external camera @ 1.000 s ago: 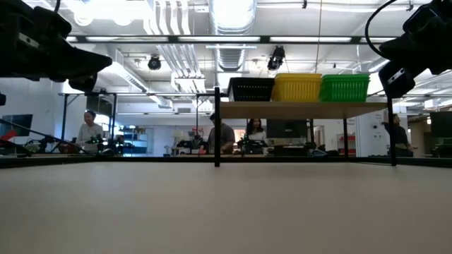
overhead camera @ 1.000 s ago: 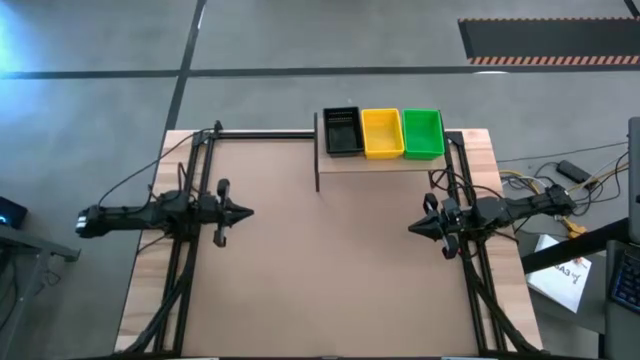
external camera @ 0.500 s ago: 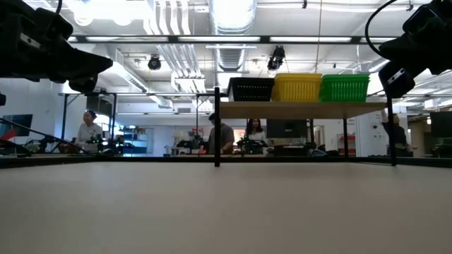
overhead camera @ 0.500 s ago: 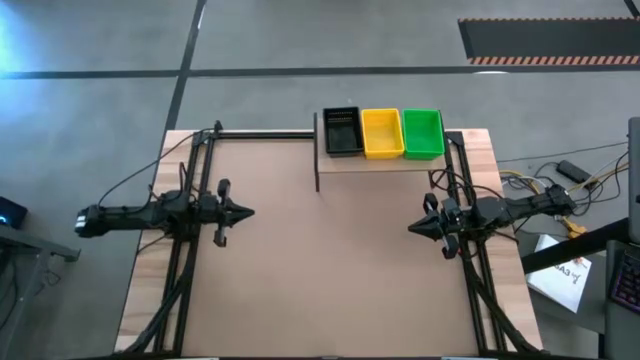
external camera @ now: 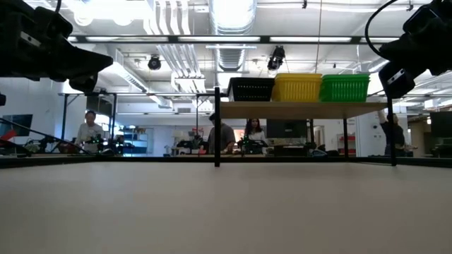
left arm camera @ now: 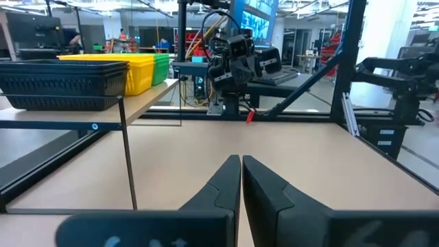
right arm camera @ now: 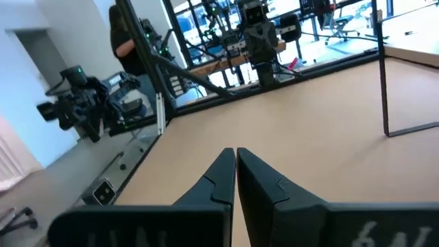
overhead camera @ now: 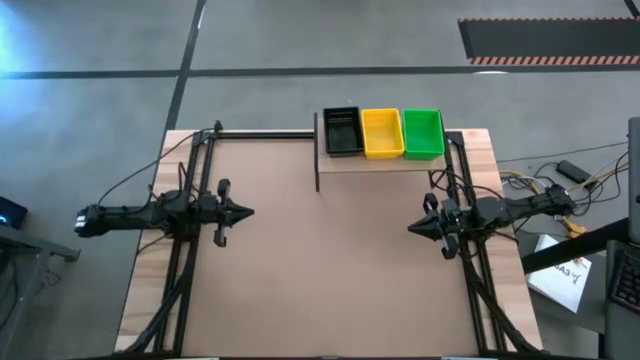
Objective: Stack baskets on shelf by color
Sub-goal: Return to Home Position
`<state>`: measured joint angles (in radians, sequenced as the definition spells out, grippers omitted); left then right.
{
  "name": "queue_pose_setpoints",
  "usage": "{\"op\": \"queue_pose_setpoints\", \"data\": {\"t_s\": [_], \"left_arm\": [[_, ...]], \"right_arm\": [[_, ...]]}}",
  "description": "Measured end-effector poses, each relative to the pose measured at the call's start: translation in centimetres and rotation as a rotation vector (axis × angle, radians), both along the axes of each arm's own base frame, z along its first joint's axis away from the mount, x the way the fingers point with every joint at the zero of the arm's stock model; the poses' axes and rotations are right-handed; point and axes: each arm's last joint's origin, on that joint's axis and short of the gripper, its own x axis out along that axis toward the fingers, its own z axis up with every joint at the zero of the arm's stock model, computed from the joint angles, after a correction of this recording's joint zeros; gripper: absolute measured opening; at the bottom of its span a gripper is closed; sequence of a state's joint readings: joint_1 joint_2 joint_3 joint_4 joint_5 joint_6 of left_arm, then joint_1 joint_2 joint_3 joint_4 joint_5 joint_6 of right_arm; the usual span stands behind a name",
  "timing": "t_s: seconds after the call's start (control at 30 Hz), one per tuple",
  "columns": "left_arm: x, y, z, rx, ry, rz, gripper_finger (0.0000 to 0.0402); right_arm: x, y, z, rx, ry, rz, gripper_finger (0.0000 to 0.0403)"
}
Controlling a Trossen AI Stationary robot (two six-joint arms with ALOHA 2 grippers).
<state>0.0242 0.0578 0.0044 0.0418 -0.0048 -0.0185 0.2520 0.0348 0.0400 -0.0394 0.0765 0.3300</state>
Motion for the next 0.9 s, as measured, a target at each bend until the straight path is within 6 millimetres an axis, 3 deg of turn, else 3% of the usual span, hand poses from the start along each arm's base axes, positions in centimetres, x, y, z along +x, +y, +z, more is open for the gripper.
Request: {"op": "queue_pose_setpoints", "data": {"t_s": [0.13, 0.33, 0.4, 0.57, 0.9], "left_arm": [[0.0, 0.0, 0.0, 0.0, 0.0, 0.0, 0.0], [0.0, 0.0, 0.0, 0.0, -0.001, 0.0, 0.0], [0.0, 0.0, 0.0, 0.0, 0.0, 0.0, 0.0], [0.0, 0.0, 0.0, 0.0, -0.001, 0.0, 0.0], [0.0, 0.0, 0.0, 0.0, -0.001, -0.001, 0.0]], "right_arm": [[0.1, -0.1, 0.0, -0.126, -0.016, -0.028, 0.0009], [0.1, -1.1, 0.6, -0.268, -0.064, -0.378, 0.0009], [0.1, -1.2, 0.7, -0.302, -0.08, -0.418, 0.0009], [0.1, -1.0, 0.8, -0.414, -0.14, -0.362, 0.0009], [0.0, -1.0, 0.6, -0.357, -0.157, -0.222, 0.0009]]}}
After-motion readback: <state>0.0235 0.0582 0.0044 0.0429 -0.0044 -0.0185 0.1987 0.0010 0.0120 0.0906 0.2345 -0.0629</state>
